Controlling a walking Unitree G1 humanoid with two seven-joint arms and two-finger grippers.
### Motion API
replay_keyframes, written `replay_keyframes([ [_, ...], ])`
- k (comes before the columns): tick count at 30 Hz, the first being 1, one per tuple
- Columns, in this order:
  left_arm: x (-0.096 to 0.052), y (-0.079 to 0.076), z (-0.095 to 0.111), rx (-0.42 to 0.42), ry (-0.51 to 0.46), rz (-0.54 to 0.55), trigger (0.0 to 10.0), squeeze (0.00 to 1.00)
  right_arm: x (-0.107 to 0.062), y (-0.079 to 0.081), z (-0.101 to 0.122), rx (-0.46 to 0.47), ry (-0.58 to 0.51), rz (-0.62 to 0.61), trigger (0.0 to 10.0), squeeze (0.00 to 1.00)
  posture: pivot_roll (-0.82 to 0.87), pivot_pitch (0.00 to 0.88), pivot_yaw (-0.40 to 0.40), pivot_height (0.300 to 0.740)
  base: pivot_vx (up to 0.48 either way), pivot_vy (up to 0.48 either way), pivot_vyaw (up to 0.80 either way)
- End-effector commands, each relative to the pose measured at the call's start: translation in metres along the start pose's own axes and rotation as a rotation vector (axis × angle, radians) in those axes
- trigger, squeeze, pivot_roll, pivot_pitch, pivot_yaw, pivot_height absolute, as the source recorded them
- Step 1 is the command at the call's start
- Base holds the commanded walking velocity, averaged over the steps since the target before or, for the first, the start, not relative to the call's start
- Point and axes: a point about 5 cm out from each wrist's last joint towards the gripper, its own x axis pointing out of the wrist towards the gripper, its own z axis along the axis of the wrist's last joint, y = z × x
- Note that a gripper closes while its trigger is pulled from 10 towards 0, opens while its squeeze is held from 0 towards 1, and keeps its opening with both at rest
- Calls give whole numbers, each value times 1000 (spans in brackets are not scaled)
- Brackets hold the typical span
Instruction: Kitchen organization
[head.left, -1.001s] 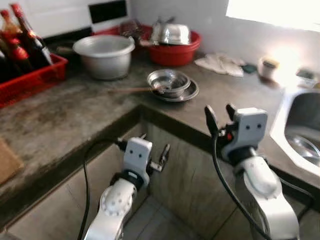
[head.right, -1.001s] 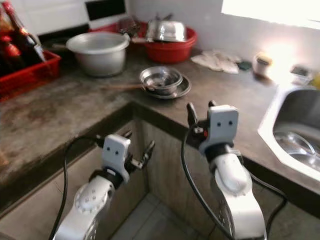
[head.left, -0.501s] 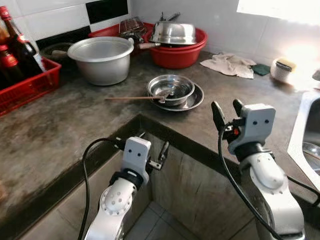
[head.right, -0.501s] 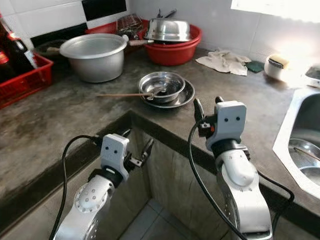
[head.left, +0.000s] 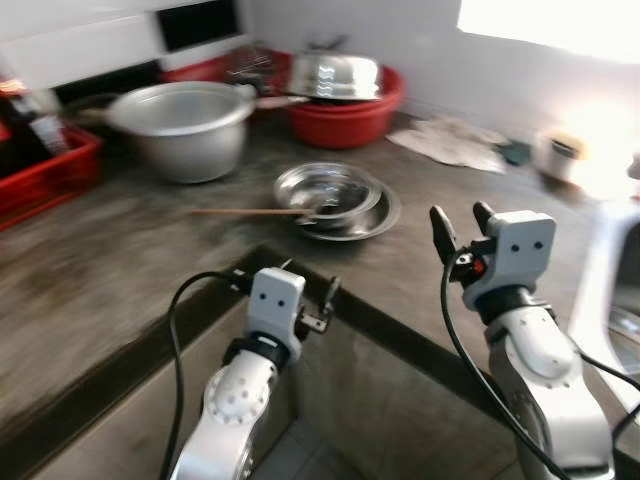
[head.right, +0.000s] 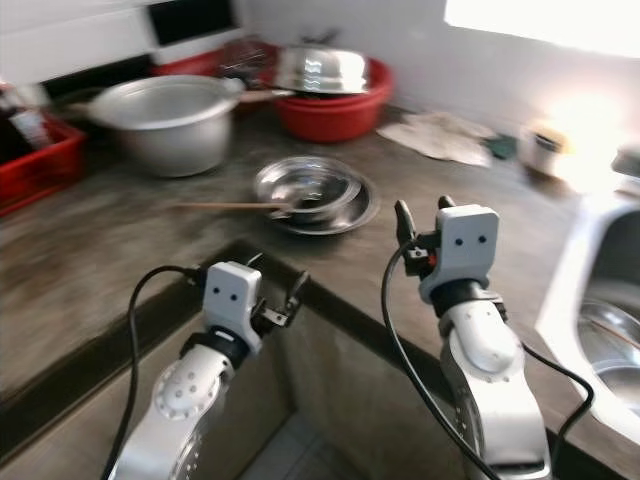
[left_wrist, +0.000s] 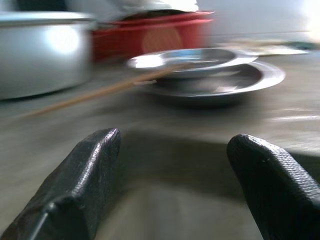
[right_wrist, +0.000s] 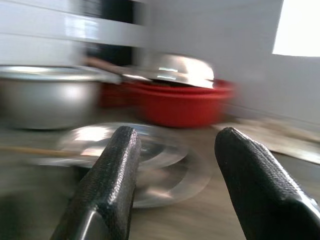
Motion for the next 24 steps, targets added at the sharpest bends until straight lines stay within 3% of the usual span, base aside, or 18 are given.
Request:
replay_keyframes([
  [1,0,-4,0,0,0,-7,10000,0,0,-5,2,1,-10,-18,10000,0,51,51,-21,740,0,0,0],
  [8,0,-4,-1,3,7,7,10000,0,1,-6,1,-12,-9,-13,10000,0,48,60,-21,740,0,0,0],
  [10,1,-2,-2,11,15,5,10000,0,1,-6,2,-25,-12,-16,10000,0,48,60,-21,740,0,0,800],
  [13,7,6,-2,-1,27,24,10000,0,4,-6,2,-18,-5,-14,10000,0,48,72,-23,740,0,0,800],
  [17,16,15,-2,-6,35,24,10000,0,8,-8,2,-14,-2,-29,10000,0,51,80,-27,740,0,0,0],
  [24,24,15,-5,8,47,-25,10000,0,10,-10,3,-21,-3,-26,10000,0,49,107,-30,740,0,0,0],
])
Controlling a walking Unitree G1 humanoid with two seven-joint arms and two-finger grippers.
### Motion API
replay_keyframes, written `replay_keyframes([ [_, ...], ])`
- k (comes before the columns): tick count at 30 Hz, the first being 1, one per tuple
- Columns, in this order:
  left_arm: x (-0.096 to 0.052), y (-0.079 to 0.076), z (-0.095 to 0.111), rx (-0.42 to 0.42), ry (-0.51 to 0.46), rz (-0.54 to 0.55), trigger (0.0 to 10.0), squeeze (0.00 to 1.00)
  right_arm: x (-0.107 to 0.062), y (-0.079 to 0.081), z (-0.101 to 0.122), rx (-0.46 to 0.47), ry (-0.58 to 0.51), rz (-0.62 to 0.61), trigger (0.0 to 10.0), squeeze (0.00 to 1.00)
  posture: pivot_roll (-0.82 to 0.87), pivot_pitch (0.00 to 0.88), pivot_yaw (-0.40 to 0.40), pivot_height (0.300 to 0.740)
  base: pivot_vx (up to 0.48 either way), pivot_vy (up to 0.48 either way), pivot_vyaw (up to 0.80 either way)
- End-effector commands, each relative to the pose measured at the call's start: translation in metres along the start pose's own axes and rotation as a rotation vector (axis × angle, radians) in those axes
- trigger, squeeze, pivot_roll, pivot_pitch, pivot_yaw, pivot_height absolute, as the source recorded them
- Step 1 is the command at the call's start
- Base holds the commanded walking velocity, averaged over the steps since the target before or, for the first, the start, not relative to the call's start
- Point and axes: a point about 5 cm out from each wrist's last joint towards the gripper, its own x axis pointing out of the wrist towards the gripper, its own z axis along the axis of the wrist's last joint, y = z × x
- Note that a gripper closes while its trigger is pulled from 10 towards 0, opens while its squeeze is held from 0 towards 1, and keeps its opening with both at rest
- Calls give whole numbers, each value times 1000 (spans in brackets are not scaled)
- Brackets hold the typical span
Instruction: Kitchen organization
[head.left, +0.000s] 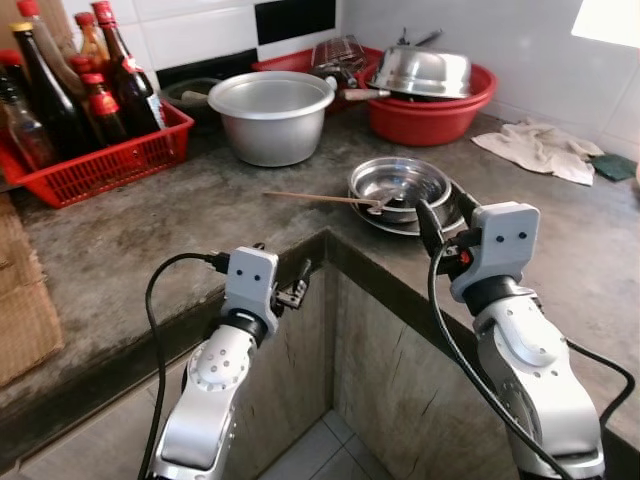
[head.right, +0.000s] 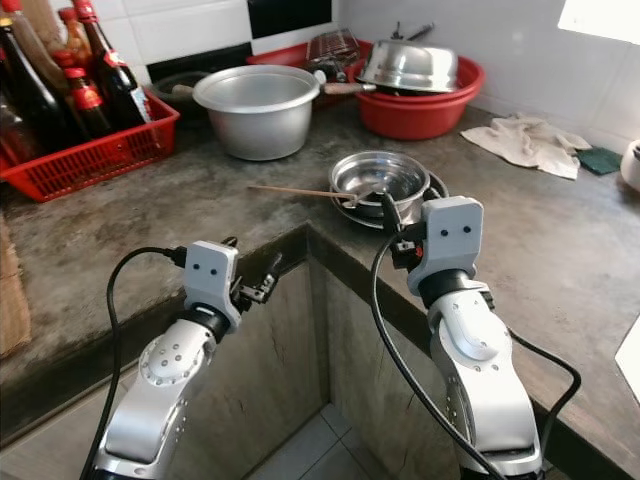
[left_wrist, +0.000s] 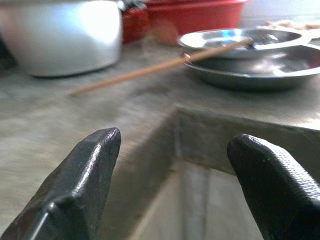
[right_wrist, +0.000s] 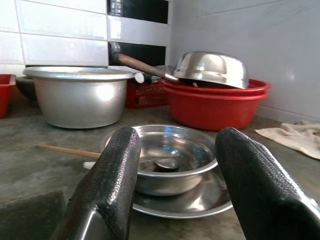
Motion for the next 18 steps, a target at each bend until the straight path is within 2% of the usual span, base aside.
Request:
replay_keyframes([
  [1,3,2,-1,17,5,-23,10000,0,2,-2,0,0,7,1,10000,0,48,109,-29,740,0,0,0],
  [3,4,3,-1,28,4,-31,10000,0,3,-3,0,-1,7,1,10000,0,46,113,-29,740,0,0,0],
  [4,8,7,-1,85,1,-55,10000,0,3,-4,1,-6,5,-2,10000,0,47,120,-28,740,0,0,0],
  [5,9,10,-1,113,-1,-63,10000,427,3,-5,1,-8,5,-3,10000,0,47,120,-28,740,0,0,0],
  [6,9,10,-1,113,-1,-63,10000,427,3,-5,1,-8,5,-3,10000,0,47,120,-28,740,0,0,0],
  [7,11,12,0,142,-8,-73,10000,1000,3,-5,2,-8,4,-4,10000,0,51,125,-31,740,0,0,0],
  [10,22,19,10,238,-59,-128,10000,1000,4,-6,2,-11,4,-7,10000,0,54,134,-30,740,0,0,0],
  [11,22,19,10,238,-59,-128,10000,1000,4,-6,2,-11,4,-7,10000,0,54,134,-30,740,0,0,0],
  [12,28,21,13,305,-73,-148,10000,1000,5,-6,2,-11,4,-7,10000,0,54,135,-30,740,0,0,0],
  [13,31,22,15,347,-86,-161,10000,784,5,-6,2,-9,3,-7,10000,0,56,140,-29,740,0,0,0],
  [14,38,24,17,408,-97,-178,10000,0,6,-5,3,-8,0,-6,10000,0,56,141,-28,740,0,0,0],
  [18,44,25,18,459,-109,-186,10000,0,7,-4,4,-8,-2,-5,10000,0,53,141,-24,740,0,0,0],
])
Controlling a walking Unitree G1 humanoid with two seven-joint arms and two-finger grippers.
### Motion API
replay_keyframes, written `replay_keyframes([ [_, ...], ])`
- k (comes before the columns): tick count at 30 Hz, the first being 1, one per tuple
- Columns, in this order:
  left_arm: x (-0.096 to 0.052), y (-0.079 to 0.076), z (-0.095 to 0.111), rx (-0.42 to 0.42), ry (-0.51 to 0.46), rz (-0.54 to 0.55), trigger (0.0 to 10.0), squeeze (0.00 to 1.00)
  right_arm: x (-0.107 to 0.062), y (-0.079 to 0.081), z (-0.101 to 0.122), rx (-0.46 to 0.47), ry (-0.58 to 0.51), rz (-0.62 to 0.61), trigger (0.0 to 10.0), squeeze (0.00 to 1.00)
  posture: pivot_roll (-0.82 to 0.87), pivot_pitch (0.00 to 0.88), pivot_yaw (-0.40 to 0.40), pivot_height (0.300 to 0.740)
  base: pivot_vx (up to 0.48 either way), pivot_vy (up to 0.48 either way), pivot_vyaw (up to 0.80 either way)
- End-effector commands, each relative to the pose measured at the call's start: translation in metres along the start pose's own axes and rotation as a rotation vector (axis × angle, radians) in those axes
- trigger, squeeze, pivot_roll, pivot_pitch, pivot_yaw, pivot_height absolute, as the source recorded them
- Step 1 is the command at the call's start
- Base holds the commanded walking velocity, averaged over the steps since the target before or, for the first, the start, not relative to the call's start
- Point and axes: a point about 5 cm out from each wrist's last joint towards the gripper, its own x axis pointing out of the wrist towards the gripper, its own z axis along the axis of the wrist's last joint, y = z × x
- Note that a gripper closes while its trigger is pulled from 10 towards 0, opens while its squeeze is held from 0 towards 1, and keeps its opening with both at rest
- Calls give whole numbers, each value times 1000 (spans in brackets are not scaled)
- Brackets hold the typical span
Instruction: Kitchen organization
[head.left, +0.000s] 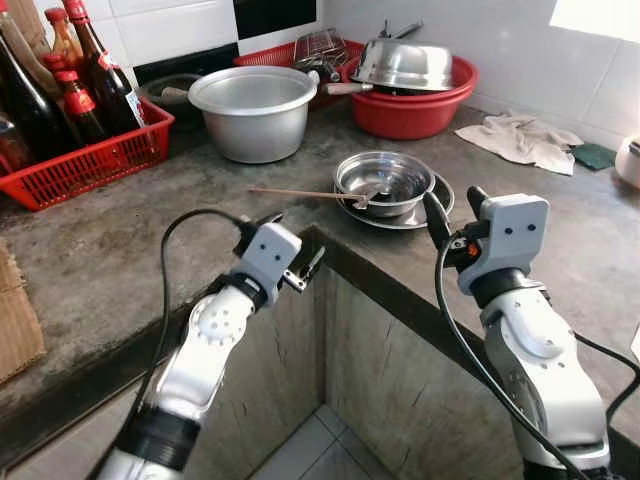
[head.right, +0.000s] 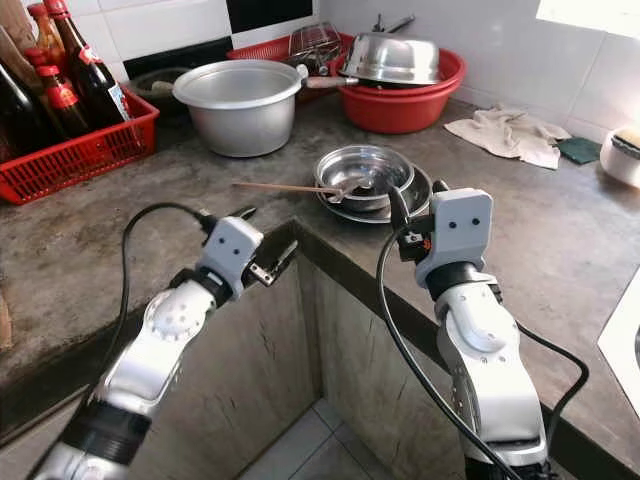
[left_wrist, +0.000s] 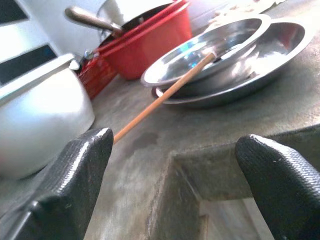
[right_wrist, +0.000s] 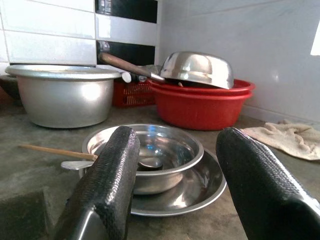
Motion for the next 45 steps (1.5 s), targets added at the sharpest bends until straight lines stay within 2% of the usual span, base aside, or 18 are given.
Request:
replay_keyframes([
  [1,5,-1,-5,68,9,-28,10000,0,3,-1,1,5,5,-3,10000,0,53,144,-22,740,0,0,0],
  [8,14,0,-16,131,26,-61,10000,0,3,-1,2,6,0,-6,10000,0,48,142,-19,740,0,0,0],
  [9,15,1,-15,128,15,-54,10000,1000,3,-1,2,5,-1,-6,10000,0,48,142,-19,740,0,0,0],
  [16,20,7,-8,98,-24,10,10000,1000,2,-3,2,3,-3,-13,10000,0,45,128,-14,740,0,0,0],
  [22,19,11,-10,7,-19,79,10000,1000,4,-3,3,1,-10,-10,10000,0,48,114,-18,740,0,0,0],
  [23,19,13,-11,-63,8,124,10000,537,5,-3,3,0,-12,-7,10000,0,45,109,-20,740,0,0,0],
  [24,19,13,-11,-63,8,124,10000,537,5,-3,3,0,-12,-7,10000,0,45,109,-20,740,0,0,0],
  [25,17,15,-10,-150,9,173,10000,0,6,-3,3,-2,-14,-6,10000,0,45,103,-21,740,0,0,0],
  [26,17,15,-10,-150,9,173,10000,0,6,-3,3,-2,-14,-6,10000,0,45,103,-21,740,0,0,0],
  [27,16,16,-10,-185,7,194,0,0,6,-3,3,-2,-15,-6,10000,0,45,103,-21,740,0,0,0],
  [32,3,13,-9,-285,0,302,0,0,8,-5,3,-5,-16,-3,10000,0,46,86,-29,740,0,0,0],
  [34,1,8,-9,-271,16,282,0,0,8,-4,3,-3,-18,2,10000,0,46,85,-29,740,0,0,0],
  [35,1,6,-9,-263,26,272,3020,0,8,-4,3,-3,-18,4,10000,0,47,82,-33,740,0,0,0],
  [36,0,5,-10,-260,33,266,10000,0,8,-3,3,-4,-18,6,10000,0,47,82,-33,740,0,0,0],
  [38,0,4,-9,-265,29,256,10000,0,9,-3,3,-4,-19,7,10000,0,51,82,-35,740,0,0,0],
  [42,5,11,-6,-179,21,232,10000,0,11,-3,3,-3,-21,10,10000,0,55,85,-34,740,0,0,0],
  [43,8,16,-5,-141,16,218,10000,1000,11,-3,3,-2,-21,11,10000,0,54,89,-33,740,0,0,0],
  [45,14,22,-2,-61,13,185,10000,1000,11,-3,2,-2,-21,11,10000,0,56,93,-31,740,0,0,0],
])
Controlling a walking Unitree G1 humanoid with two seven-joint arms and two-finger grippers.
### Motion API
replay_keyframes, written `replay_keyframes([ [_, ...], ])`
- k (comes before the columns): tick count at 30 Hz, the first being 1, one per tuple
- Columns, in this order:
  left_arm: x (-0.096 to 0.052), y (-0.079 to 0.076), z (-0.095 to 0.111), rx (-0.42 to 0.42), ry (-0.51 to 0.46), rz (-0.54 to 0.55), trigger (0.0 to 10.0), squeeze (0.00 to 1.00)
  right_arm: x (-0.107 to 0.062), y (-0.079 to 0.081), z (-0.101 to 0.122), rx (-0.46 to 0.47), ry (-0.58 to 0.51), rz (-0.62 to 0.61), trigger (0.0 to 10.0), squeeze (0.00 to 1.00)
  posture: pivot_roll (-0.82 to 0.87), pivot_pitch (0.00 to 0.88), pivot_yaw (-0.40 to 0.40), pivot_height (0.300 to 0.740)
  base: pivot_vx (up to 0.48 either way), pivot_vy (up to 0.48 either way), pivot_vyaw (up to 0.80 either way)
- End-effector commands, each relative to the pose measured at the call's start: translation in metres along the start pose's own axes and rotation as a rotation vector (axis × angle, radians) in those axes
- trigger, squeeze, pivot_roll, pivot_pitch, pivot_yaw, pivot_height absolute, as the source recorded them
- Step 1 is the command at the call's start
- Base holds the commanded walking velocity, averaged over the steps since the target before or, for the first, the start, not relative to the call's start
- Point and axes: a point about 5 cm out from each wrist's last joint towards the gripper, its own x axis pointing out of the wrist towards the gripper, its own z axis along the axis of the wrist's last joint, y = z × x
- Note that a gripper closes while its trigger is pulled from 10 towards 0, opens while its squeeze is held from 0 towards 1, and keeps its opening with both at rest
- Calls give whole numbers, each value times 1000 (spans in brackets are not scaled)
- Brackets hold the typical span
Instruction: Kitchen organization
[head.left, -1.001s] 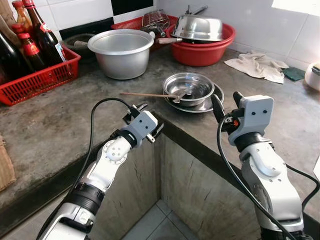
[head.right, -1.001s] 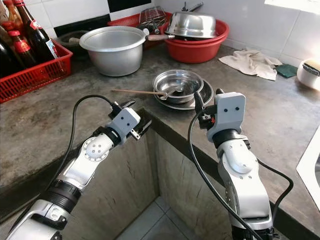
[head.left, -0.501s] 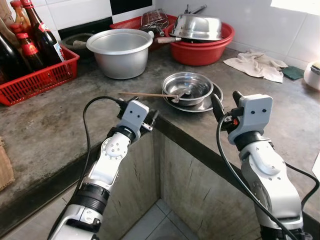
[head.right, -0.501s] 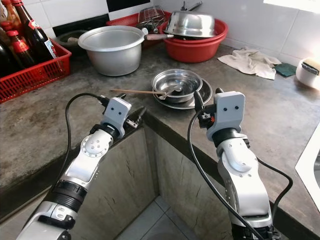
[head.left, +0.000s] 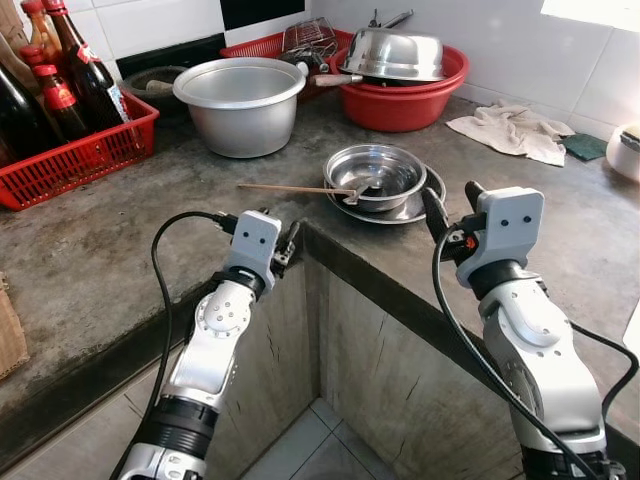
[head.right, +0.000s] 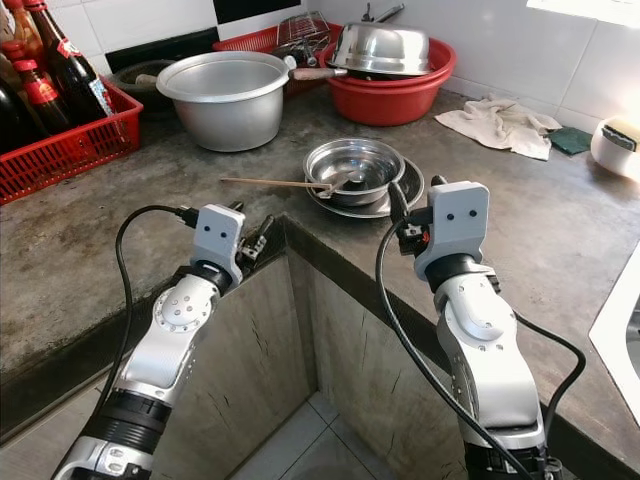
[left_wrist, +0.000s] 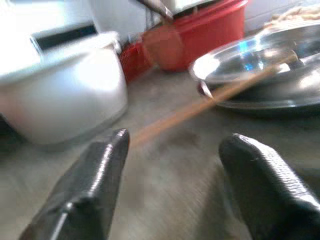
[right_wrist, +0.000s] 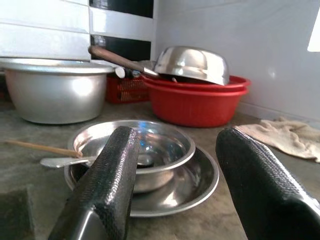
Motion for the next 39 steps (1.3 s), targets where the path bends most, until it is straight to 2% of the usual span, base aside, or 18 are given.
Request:
replay_keyframes([
  [1,4,0,3,80,-13,-44,10000,1000,1,-1,1,7,-10,4,10000,0,56,94,-31,740,0,0,0],
  [2,9,-5,8,145,-44,-136,10000,0,1,0,1,8,-11,2,10000,0,58,97,-30,740,0,0,0],
  [3,11,-7,9,175,-53,-168,10000,0,1,0,1,8,-13,1,10000,0,58,99,-26,740,0,0,0],
  [5,15,-9,10,181,-65,-184,10000,0,1,0,2,8,-14,0,10000,0,57,101,-26,740,0,0,0],
  [12,29,-16,-1,264,-23,-257,10000,0,3,1,4,9,-22,-9,10000,0,50,118,-12,740,0,0,0],
  [19,39,-8,-2,392,-20,-242,10000,0,1,0,4,5,-23,-16,10000,0,48,123,-3,740,0,0,0],
  [28,44,11,-4,439,-4,-186,10000,0,2,-1,4,4,-21,-19,10000,0,51,127,-6,740,0,0,0],
  [39,49,16,-7,463,27,-167,10000,0,2,-3,6,1,-26,-20,10000,0,40,132,-8,740,0,0,0],
])
